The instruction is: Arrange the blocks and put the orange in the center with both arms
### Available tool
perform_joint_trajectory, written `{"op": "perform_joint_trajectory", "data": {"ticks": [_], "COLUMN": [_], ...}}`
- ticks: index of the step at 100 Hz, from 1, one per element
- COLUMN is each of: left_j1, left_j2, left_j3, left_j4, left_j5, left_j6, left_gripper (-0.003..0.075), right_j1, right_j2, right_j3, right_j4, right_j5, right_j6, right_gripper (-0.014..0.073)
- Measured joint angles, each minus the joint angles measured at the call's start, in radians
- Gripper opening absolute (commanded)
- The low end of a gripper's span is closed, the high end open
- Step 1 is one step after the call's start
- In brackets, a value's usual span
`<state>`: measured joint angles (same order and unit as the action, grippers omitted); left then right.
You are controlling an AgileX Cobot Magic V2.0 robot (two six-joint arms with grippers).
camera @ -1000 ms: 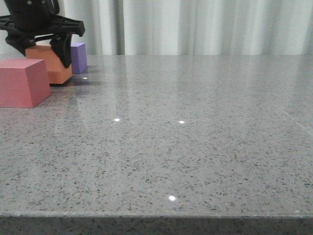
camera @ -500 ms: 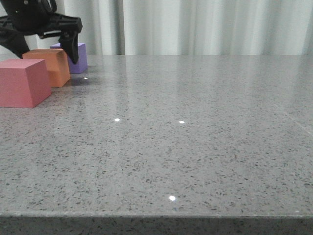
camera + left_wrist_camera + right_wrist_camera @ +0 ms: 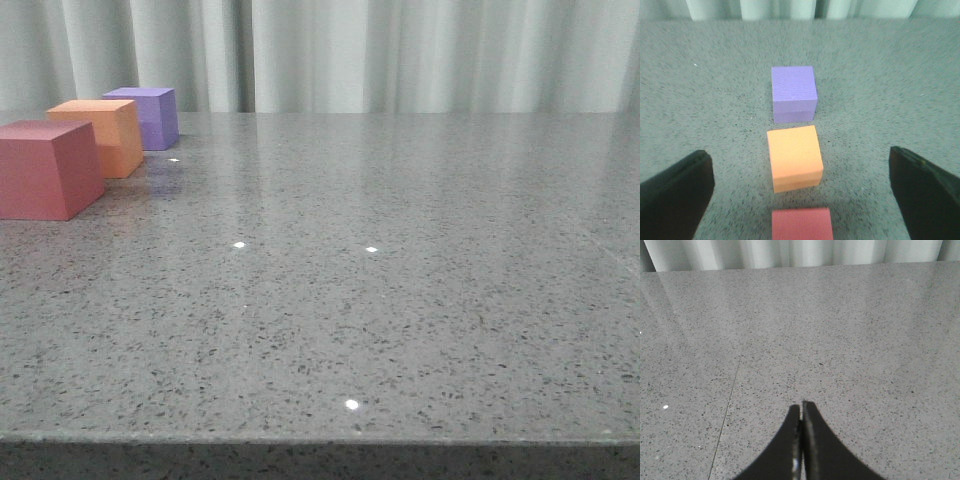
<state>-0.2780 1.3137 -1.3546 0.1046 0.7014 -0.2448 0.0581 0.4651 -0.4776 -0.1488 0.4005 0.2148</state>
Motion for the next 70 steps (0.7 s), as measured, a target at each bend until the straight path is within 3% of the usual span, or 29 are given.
{"op": "perform_joint_trajectory", "data": {"ticks": [21,40,54,70], "left_j1": [0.0,0.0,0.0,0.0], "left_j2": [-0.382,-0.682,-0.864,-1.003], "left_j3": [0.267,0.453,0.569,0.667], "left_j4": [0.0,0.001,0.004,0.004], "left_j5": [-0.094,-0.109,-0.111,-0.111], "left_j6": [0.0,0.0,0.0,0.0], "left_gripper": [0.0616,0.0514,0.0365,0.0071], "right_j1": [0.0,0.0,0.0,0.0], "right_j2": [0.0,0.0,0.0,0.0], "right_j3": [0.0,0.0,0.0,0.0], "right_j4": [0.0,0.0,0.0,0.0], "right_j5": [0.0,0.0,0.0,0.0], "right_j6": [0.0,0.0,0.0,0.0], "right_gripper": [-0.0067,-0.0067,-0.0067,-0.0067]}}
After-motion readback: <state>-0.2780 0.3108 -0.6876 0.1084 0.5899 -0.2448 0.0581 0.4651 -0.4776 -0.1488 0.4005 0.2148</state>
